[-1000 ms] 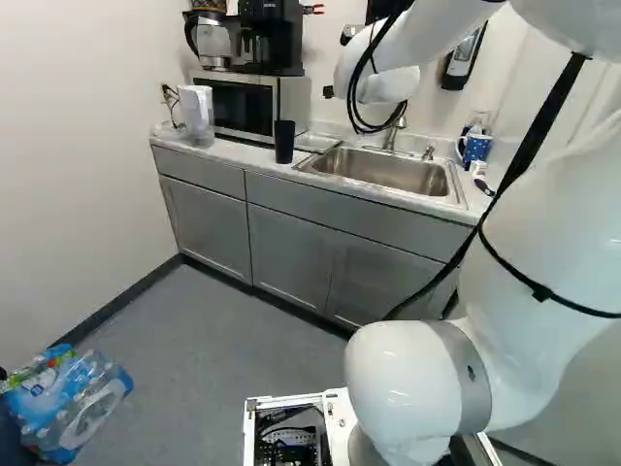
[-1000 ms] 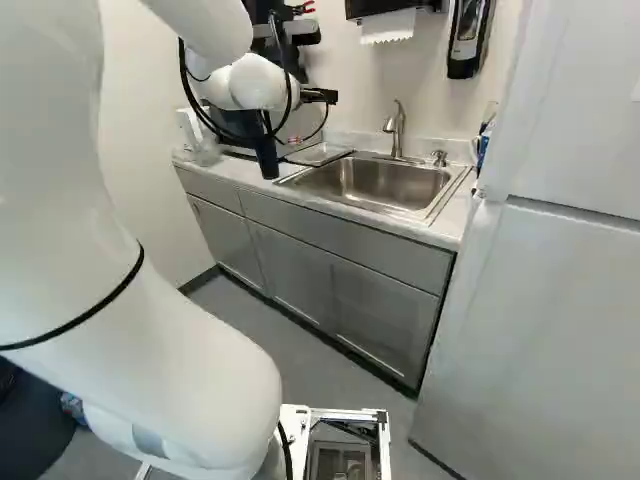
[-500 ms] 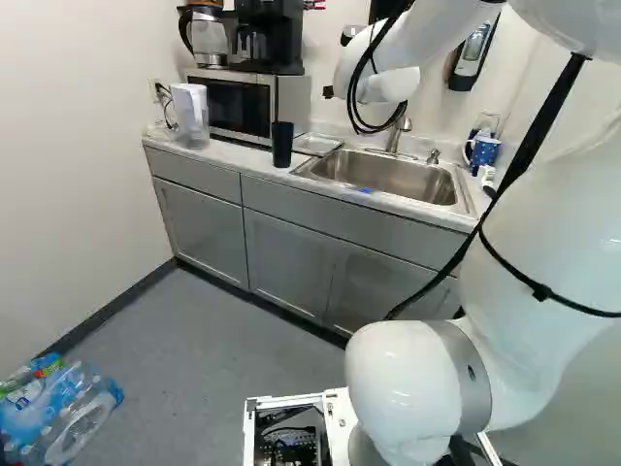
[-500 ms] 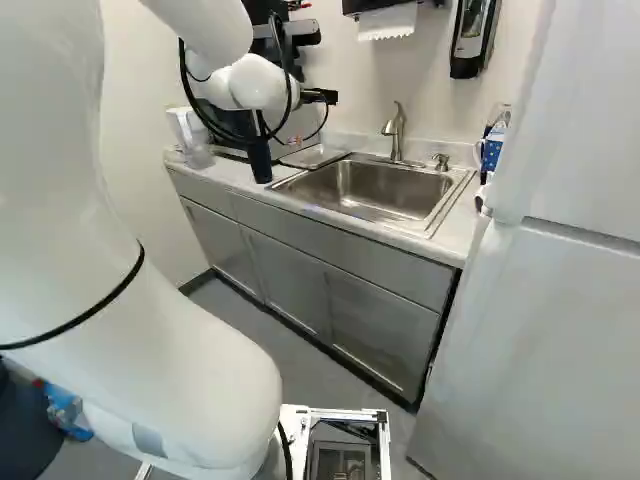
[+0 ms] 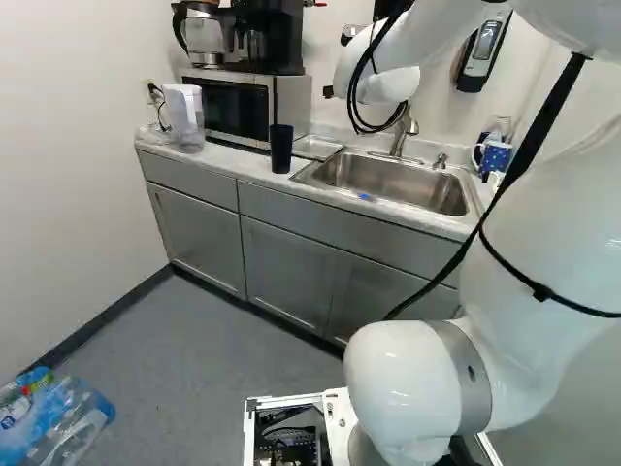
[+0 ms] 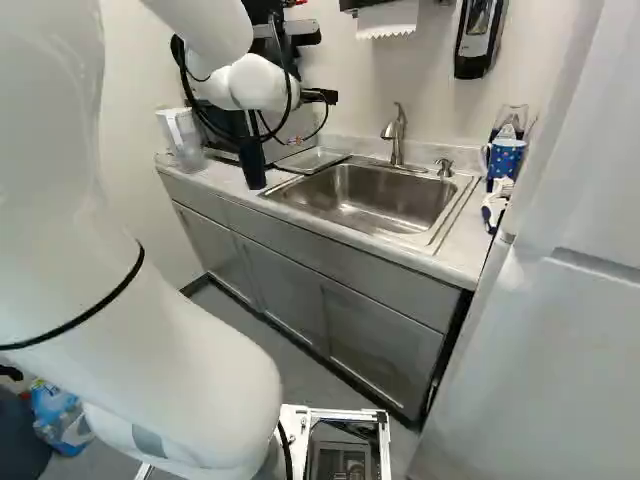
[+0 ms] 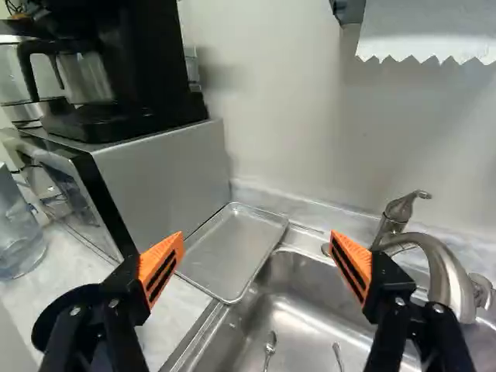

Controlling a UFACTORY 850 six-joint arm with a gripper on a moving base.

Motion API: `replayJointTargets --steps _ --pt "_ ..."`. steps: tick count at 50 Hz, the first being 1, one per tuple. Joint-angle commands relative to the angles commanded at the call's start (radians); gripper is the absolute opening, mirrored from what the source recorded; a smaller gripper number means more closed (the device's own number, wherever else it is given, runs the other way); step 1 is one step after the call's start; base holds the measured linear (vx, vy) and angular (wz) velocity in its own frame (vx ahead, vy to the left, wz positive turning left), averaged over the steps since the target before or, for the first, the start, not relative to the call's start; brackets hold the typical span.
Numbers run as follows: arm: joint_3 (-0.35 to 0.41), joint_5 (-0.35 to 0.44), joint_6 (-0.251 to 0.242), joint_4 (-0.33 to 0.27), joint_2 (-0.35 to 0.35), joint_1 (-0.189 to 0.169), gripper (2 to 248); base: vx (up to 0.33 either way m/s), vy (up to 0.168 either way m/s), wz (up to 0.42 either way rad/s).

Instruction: Rinse the cup and place it in the tray

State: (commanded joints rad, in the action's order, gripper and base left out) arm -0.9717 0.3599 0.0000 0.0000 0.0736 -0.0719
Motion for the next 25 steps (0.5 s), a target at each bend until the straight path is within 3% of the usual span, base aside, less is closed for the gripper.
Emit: replayJointTargets --steps 25 --pt "0.000 0.000 0.000 0.000 0.000 0.000 247 0.092 0.001 0.004"
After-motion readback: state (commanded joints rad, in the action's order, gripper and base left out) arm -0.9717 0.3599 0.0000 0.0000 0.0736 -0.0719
